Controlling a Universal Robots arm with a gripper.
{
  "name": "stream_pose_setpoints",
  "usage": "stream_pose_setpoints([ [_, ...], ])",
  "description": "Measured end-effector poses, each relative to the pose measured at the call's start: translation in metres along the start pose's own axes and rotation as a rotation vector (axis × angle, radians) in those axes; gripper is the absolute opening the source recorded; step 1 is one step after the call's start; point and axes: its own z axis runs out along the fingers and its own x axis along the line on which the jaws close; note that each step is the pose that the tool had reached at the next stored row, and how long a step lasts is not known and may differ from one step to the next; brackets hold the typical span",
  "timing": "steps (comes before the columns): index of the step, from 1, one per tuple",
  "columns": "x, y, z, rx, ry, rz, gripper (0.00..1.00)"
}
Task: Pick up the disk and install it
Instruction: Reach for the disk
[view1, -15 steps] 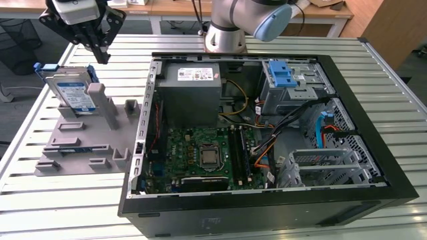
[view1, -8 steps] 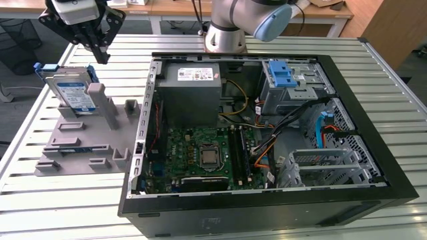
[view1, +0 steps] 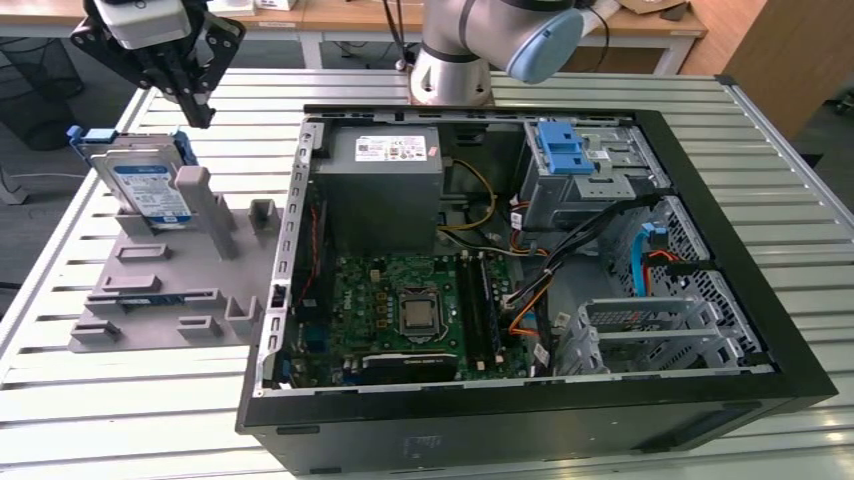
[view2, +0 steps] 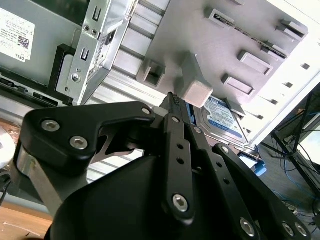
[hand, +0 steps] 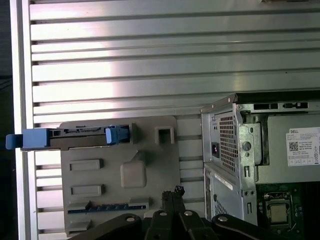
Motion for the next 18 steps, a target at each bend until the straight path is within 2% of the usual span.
stream_pose_setpoints([
  [9, 0.0070, -0.0005, 0.0000, 0.0000, 0.0000, 0.000, 0.11],
  [18, 0.0084, -0.0006, -0.0001, 0.0001, 0.0001, 0.000, 0.11],
])
